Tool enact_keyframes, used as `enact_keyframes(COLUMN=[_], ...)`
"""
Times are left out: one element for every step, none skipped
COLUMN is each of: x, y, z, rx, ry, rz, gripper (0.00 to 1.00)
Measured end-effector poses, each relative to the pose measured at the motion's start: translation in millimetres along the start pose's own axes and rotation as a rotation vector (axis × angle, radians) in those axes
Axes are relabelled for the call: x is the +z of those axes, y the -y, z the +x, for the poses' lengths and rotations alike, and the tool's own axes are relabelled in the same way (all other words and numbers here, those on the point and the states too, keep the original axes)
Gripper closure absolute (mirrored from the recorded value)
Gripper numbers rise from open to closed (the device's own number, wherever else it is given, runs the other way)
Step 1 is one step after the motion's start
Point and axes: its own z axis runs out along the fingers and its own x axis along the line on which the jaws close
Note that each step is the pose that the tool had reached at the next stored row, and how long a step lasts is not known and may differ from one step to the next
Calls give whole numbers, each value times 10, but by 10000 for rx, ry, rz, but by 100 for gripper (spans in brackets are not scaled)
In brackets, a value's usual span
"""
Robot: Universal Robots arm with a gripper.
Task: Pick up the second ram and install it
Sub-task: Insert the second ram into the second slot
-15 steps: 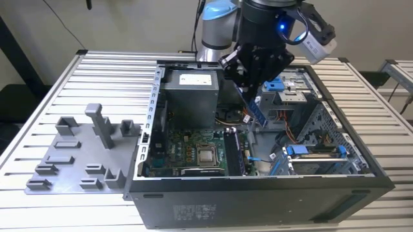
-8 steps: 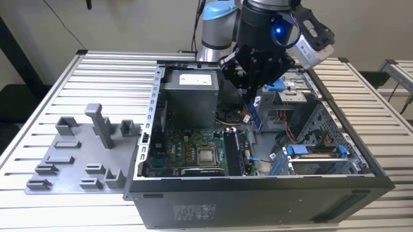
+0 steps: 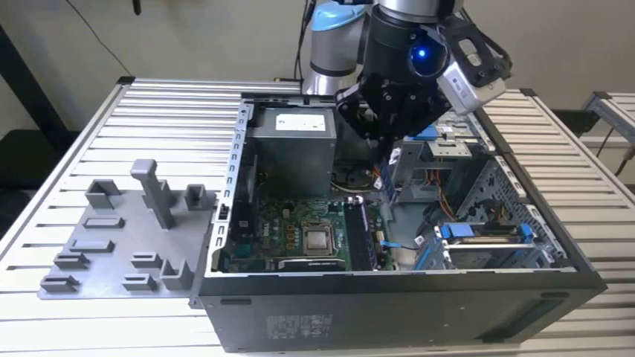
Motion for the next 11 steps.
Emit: enact_keyframes(x=[7,13,21,29,36,42,47,51,55,59,63], y=[0,0,0,0,1,1,1,1,1,2,2], z=[0,-1,-2,-4,-7,-9,-13,-18,-22,-27,-31], rx=[82,153,227,284,334,377,411,438,464,490,515], ry=[-3,-6,-9,-13,-18,-24,-31,-39,-45,-51,-57], rz=[3,6,8,9,11,12,13,14,16,16,16], gripper=[86,86,86,86,86,86,86,86,86,86,86])
